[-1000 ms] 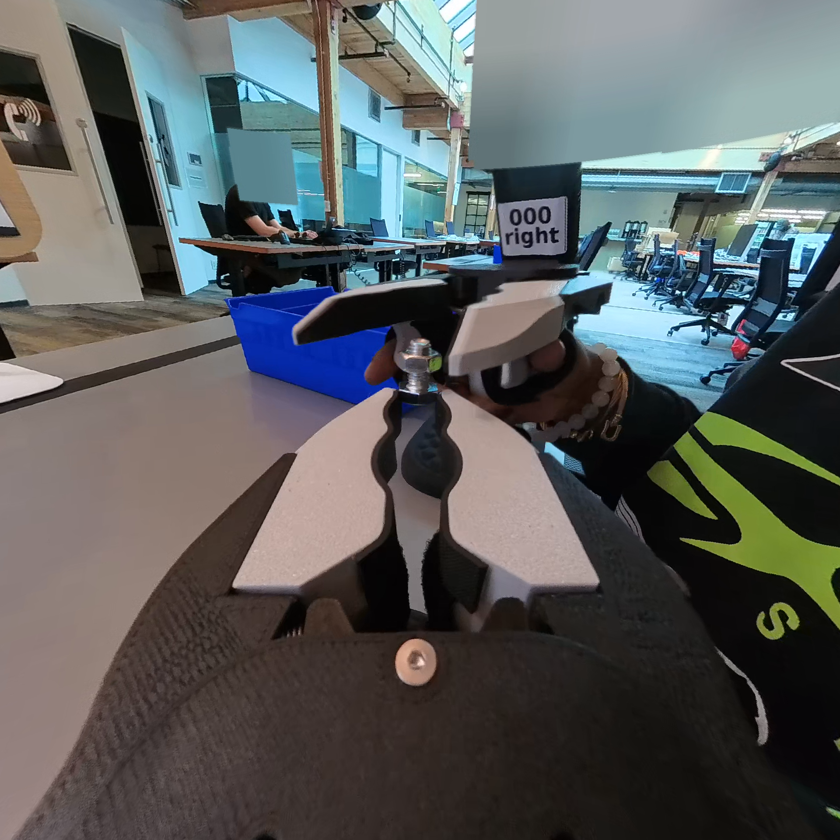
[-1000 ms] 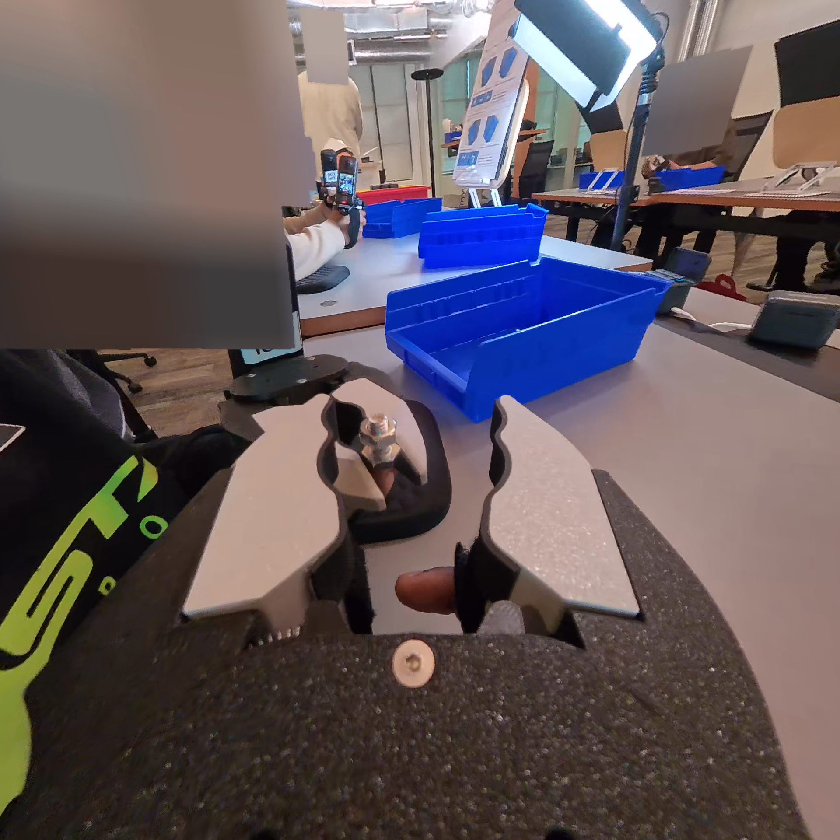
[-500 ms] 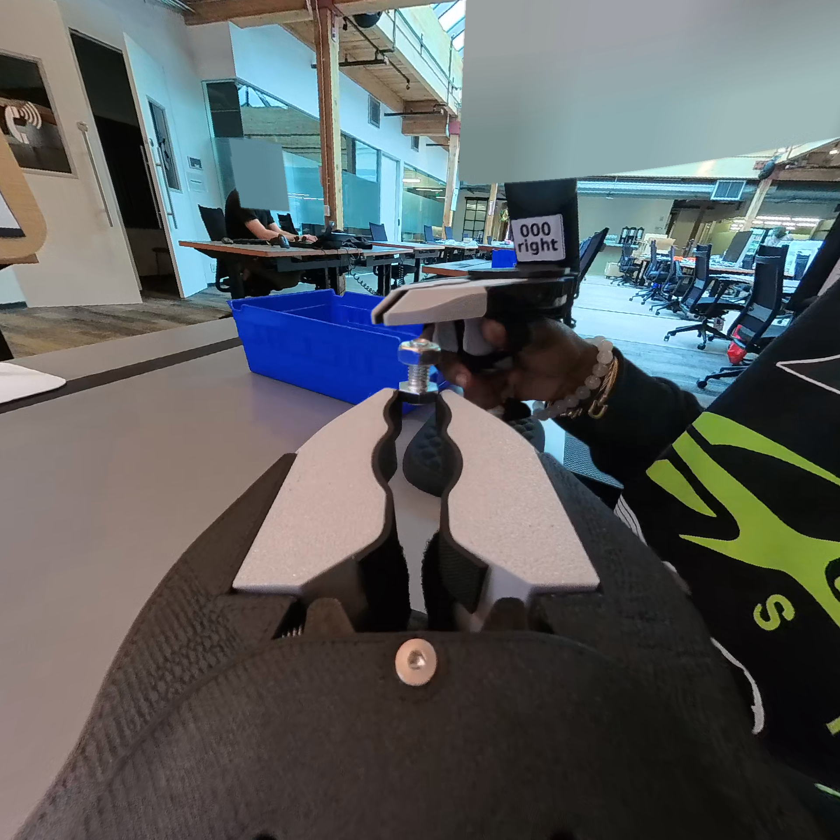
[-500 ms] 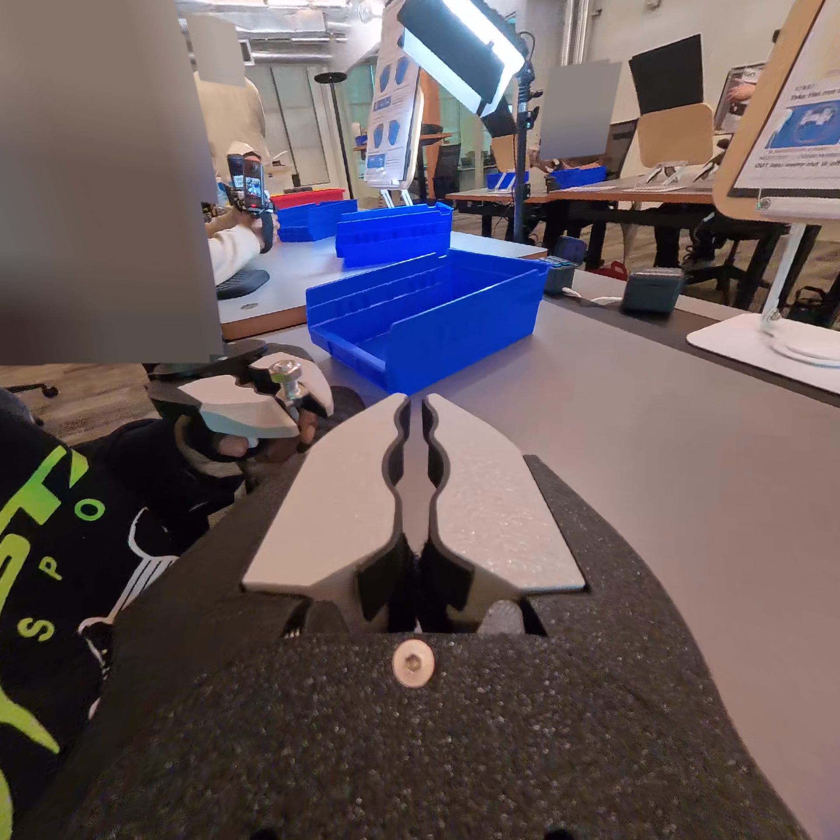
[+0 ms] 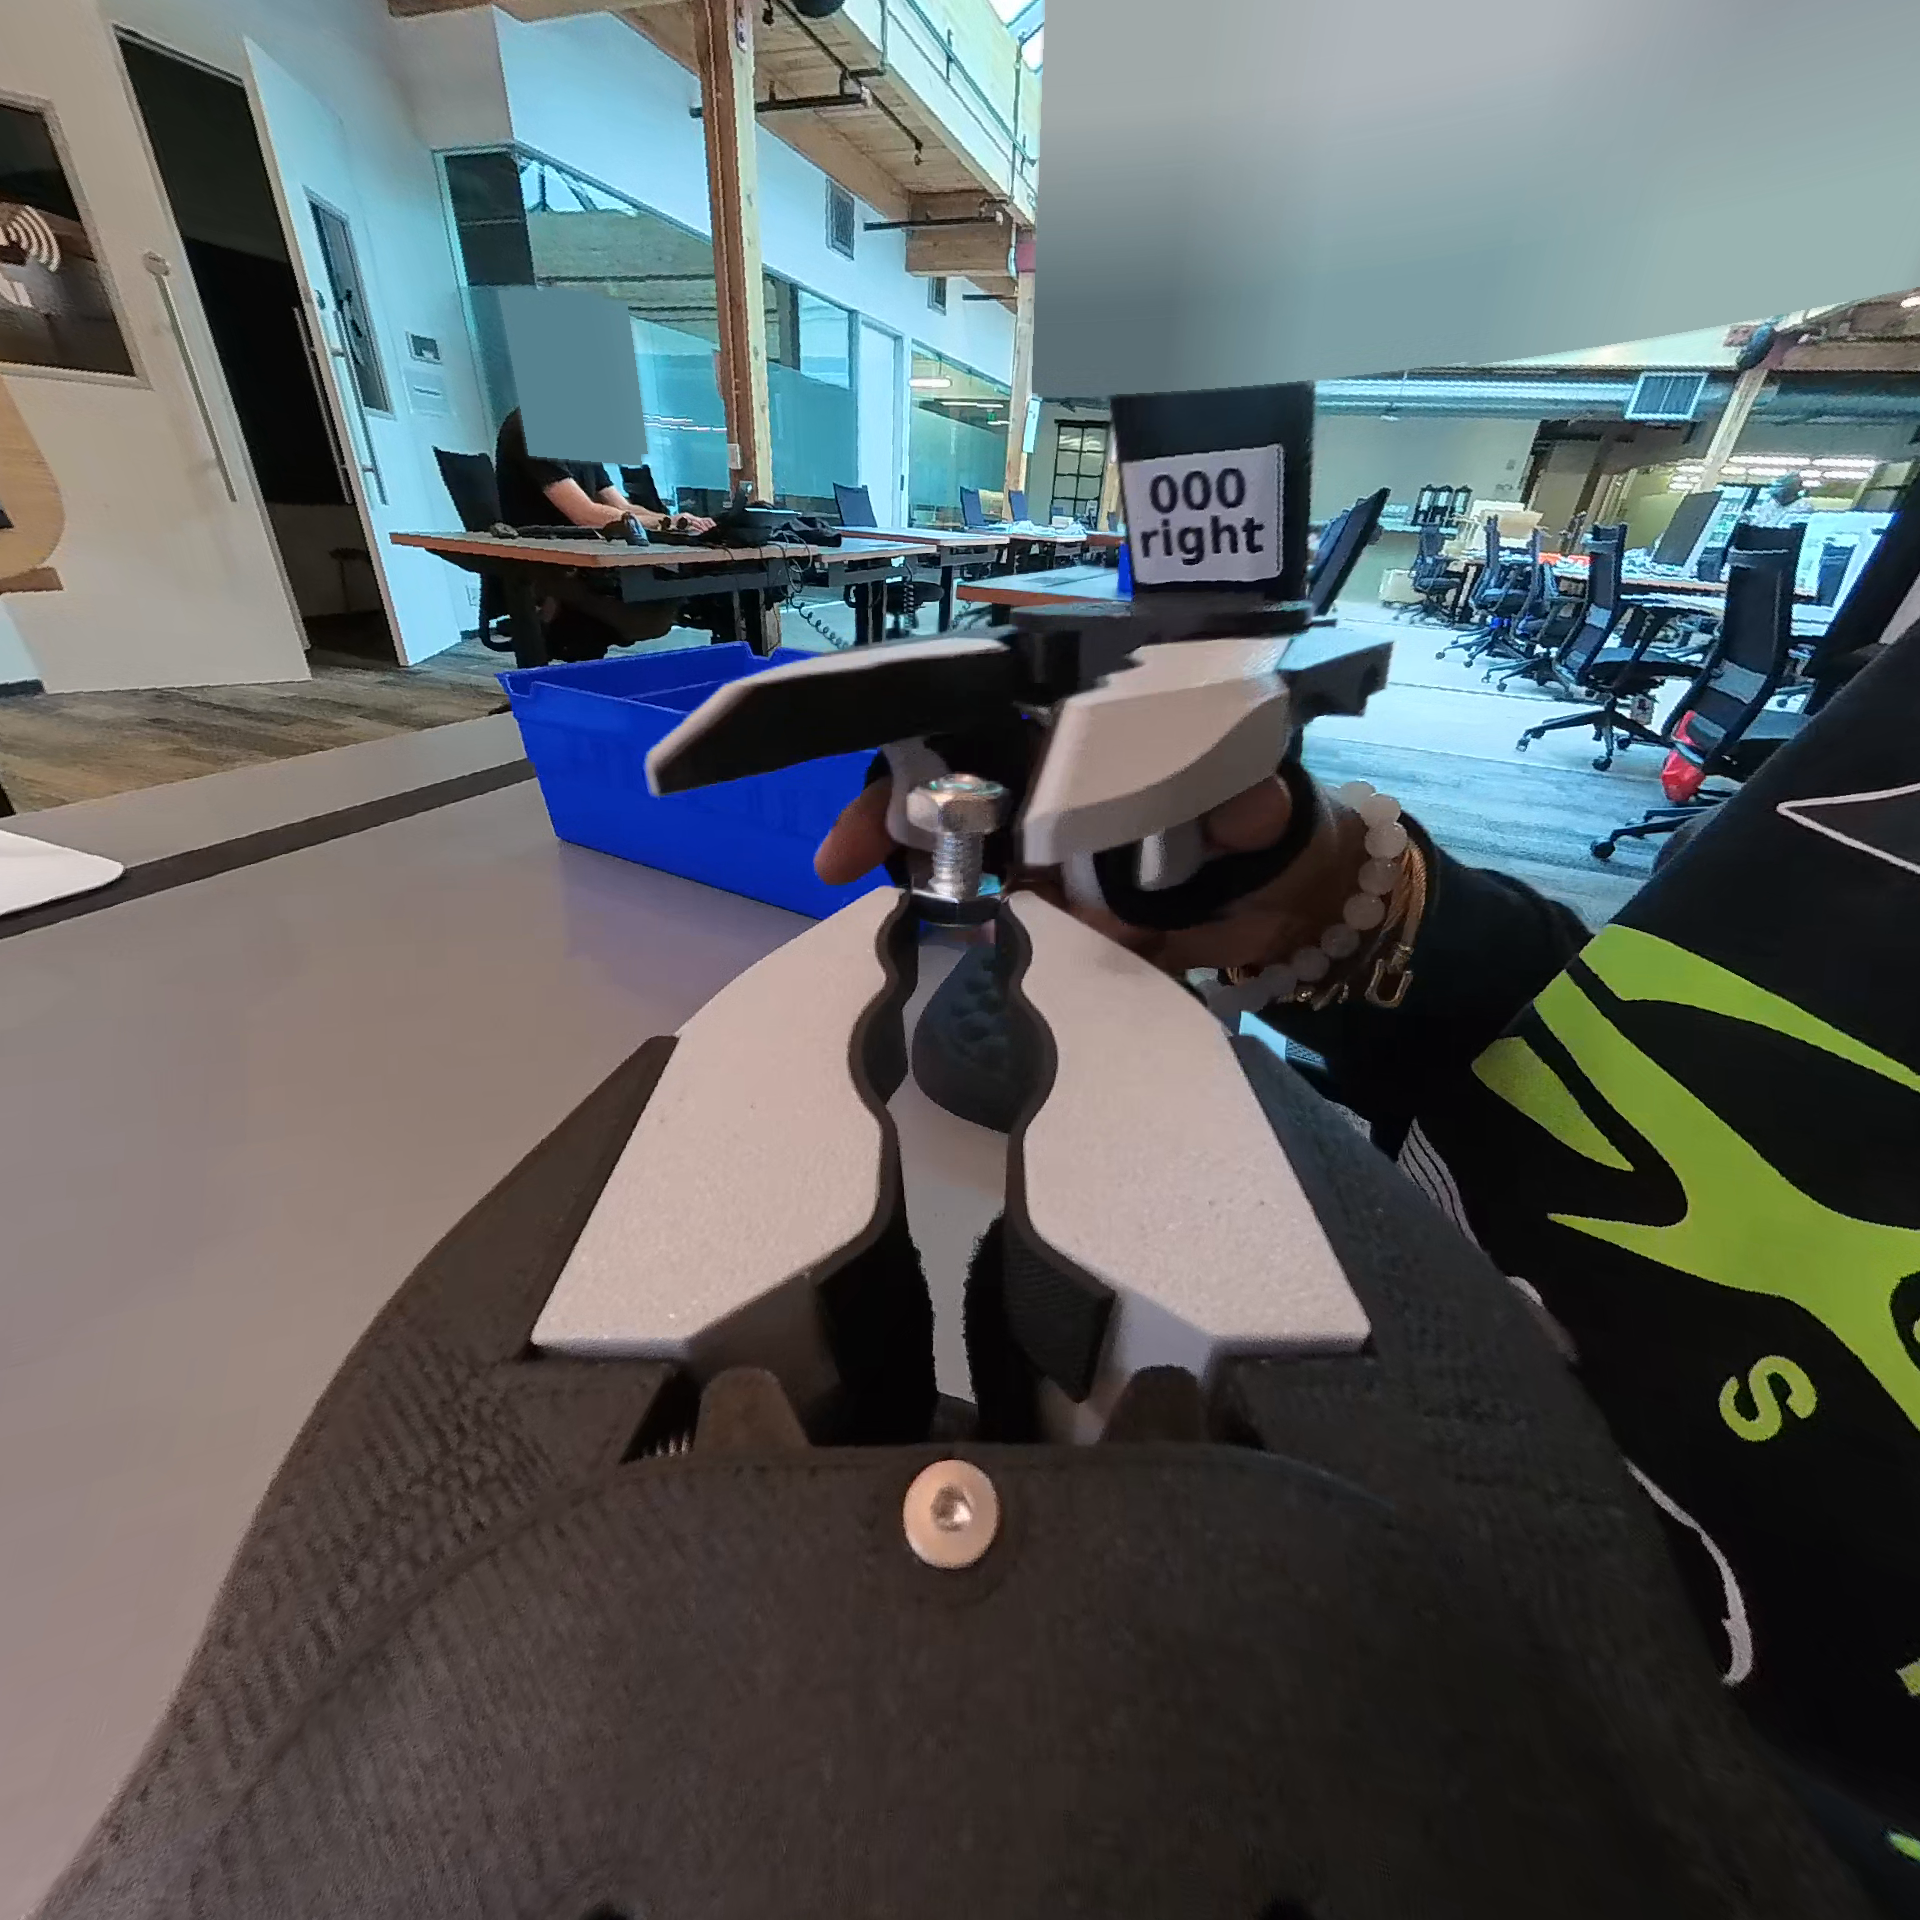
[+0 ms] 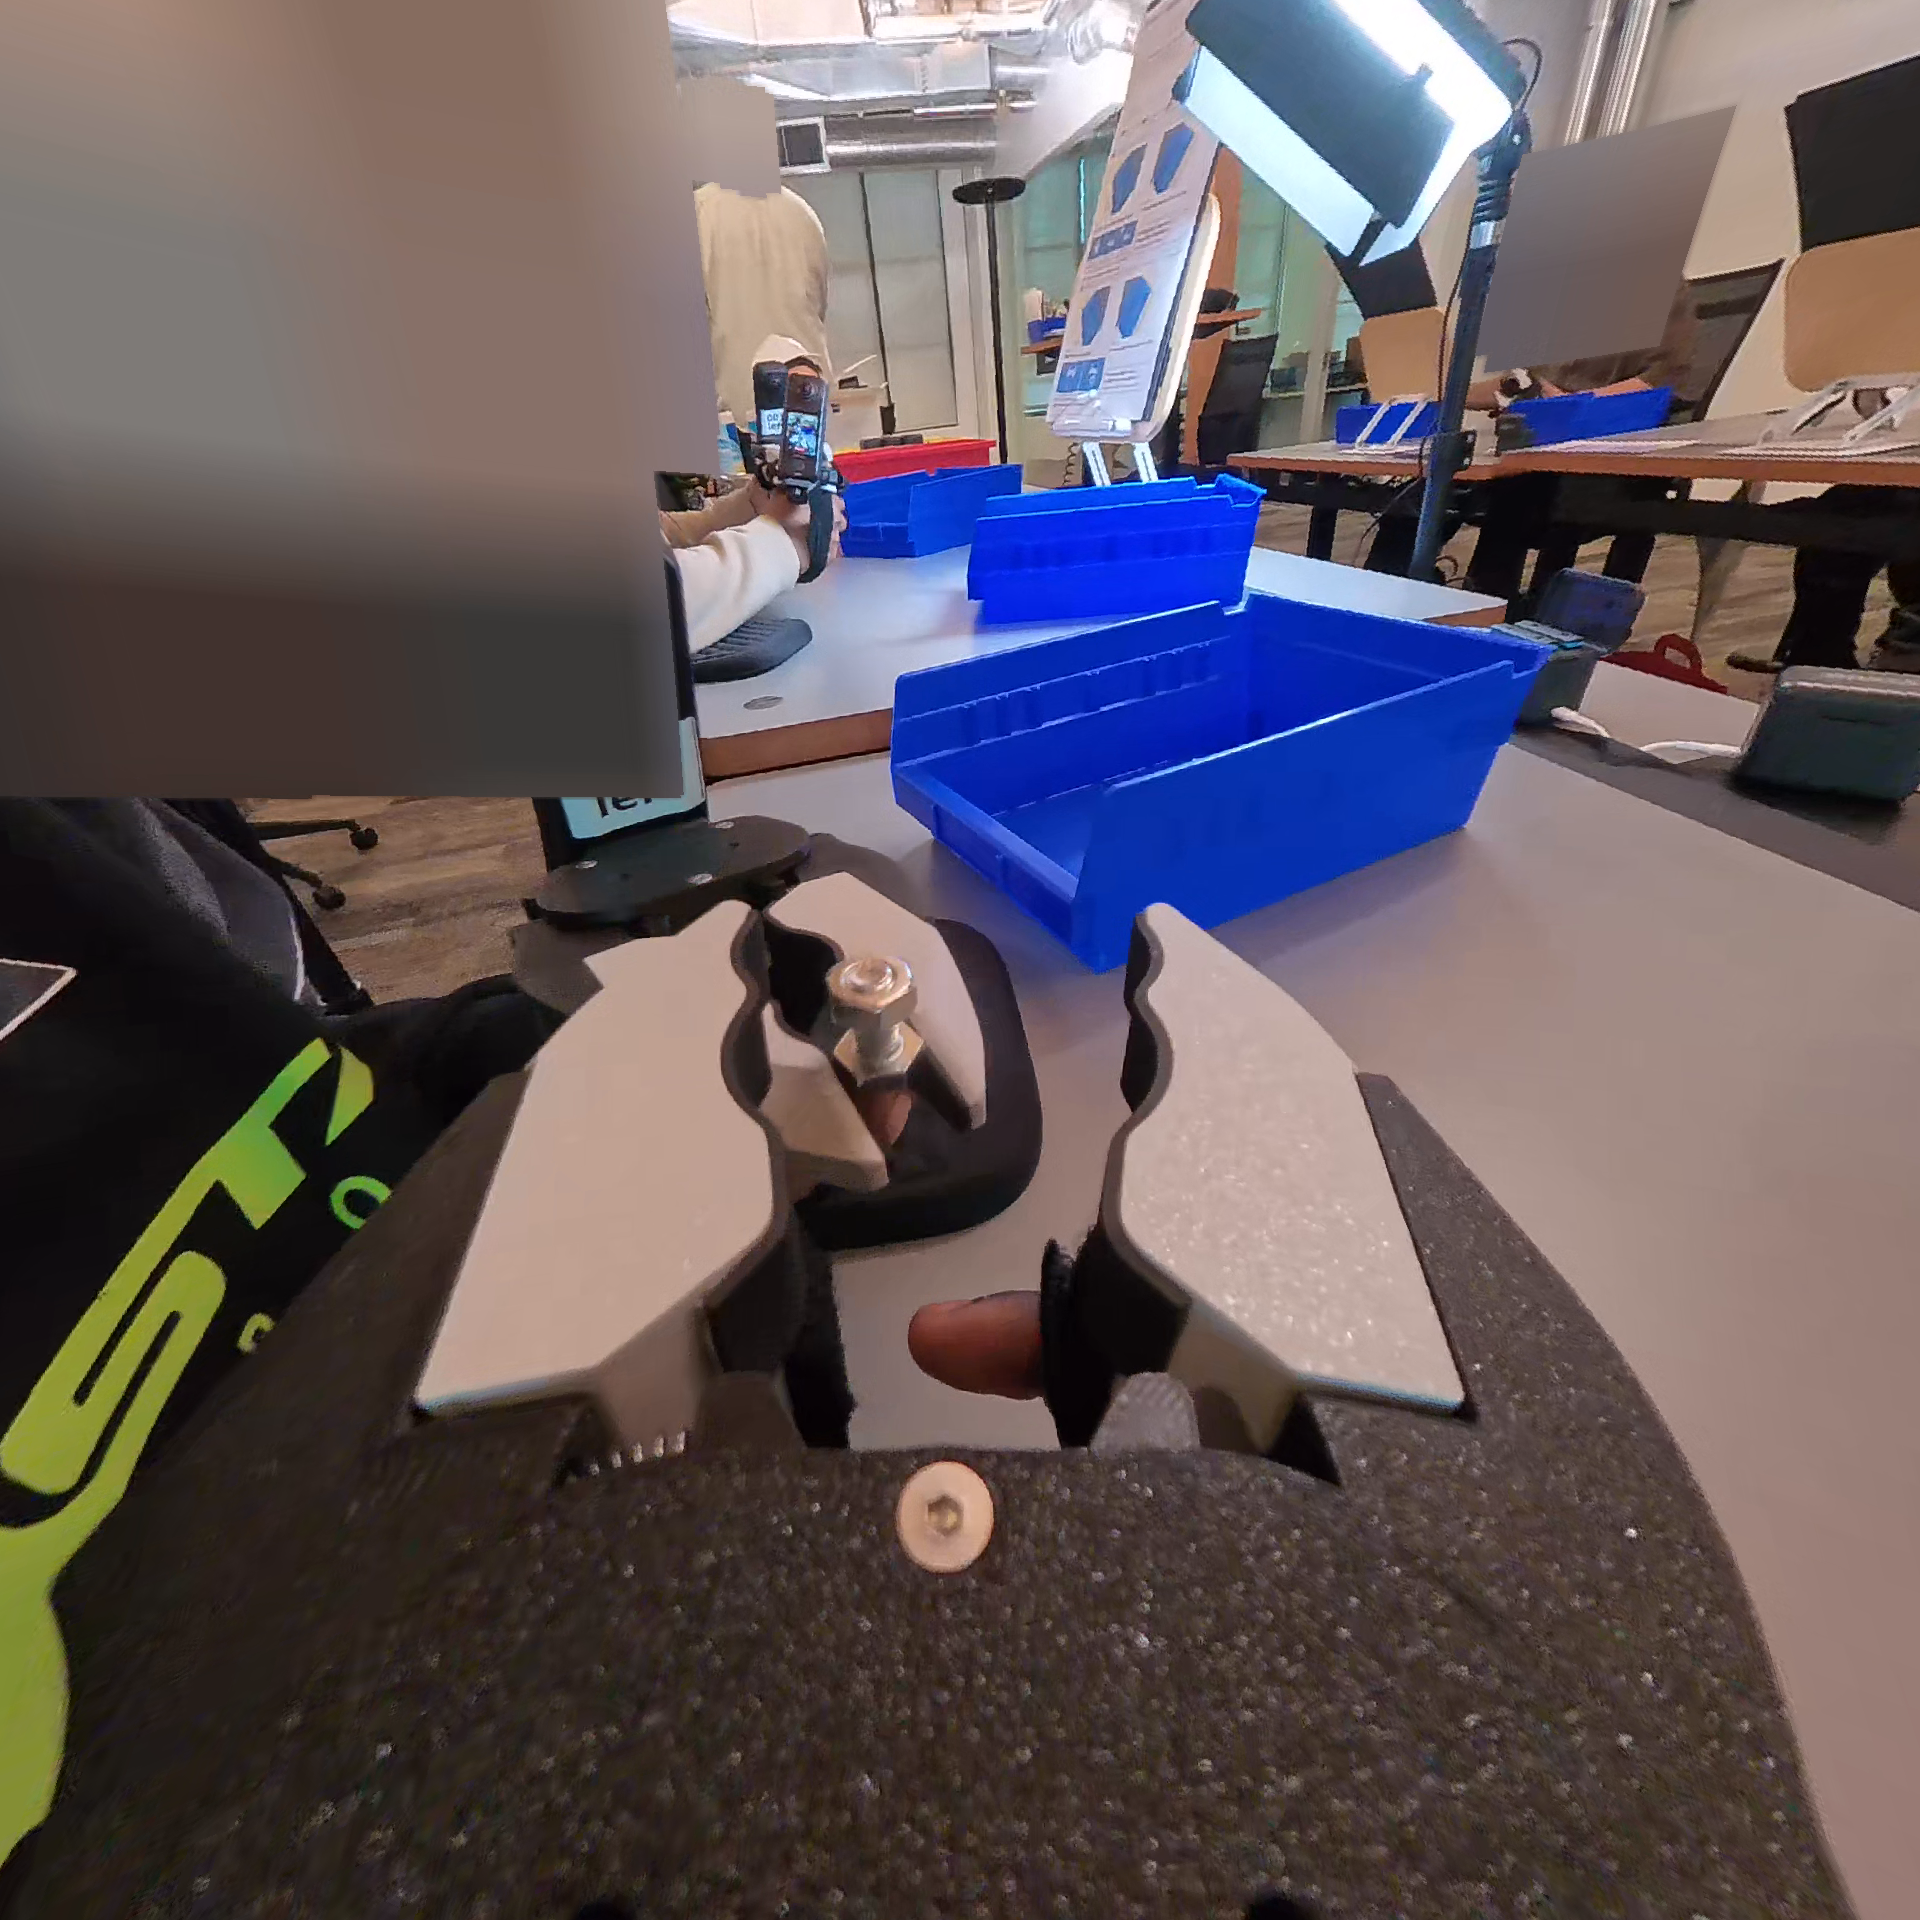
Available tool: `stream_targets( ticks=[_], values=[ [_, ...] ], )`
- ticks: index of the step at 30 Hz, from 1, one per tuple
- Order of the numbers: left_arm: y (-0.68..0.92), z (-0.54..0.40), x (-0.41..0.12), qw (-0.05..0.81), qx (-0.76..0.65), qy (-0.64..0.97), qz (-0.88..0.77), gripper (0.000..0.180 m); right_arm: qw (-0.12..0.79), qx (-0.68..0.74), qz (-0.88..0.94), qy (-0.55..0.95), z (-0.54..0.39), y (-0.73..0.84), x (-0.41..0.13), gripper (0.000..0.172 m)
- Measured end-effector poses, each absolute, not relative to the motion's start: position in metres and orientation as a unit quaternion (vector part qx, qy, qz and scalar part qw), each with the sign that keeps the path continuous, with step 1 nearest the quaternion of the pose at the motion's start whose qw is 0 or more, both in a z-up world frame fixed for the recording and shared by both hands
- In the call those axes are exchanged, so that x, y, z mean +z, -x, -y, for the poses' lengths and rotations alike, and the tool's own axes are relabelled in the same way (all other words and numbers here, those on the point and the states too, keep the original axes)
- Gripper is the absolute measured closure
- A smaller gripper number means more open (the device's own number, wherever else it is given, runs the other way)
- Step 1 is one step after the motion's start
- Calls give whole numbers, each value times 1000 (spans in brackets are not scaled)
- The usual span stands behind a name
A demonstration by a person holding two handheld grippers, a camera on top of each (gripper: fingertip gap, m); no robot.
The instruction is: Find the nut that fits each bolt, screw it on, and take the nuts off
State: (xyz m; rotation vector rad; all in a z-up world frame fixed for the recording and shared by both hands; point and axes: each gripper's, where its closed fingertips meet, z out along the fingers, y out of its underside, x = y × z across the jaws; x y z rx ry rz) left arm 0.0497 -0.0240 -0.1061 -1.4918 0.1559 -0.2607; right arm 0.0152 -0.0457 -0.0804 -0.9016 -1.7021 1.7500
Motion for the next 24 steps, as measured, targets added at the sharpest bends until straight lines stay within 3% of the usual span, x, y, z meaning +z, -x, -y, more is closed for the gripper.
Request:
stream_targets(
  ticks=[12,14,15,20,24],
  values=[
    [-45,27,-104,729,-124,671,-62,167,285,630,636,341,24,-22,-84,116],
    [-44,30,-102,731,-126,667,-66,167,326,613,610,383,-6,-22,-85,160],
    [-43,30,-102,730,-123,669,-65,167,334,609,604,390,-15,-24,-85,166],
    [-44,28,-104,728,-122,671,-67,167,322,630,605,364,-8,-33,-77,163],
    [-45,27,-105,725,-116,675,-71,167,286,663,608,329,17,-34,-68,138]
  ],
)
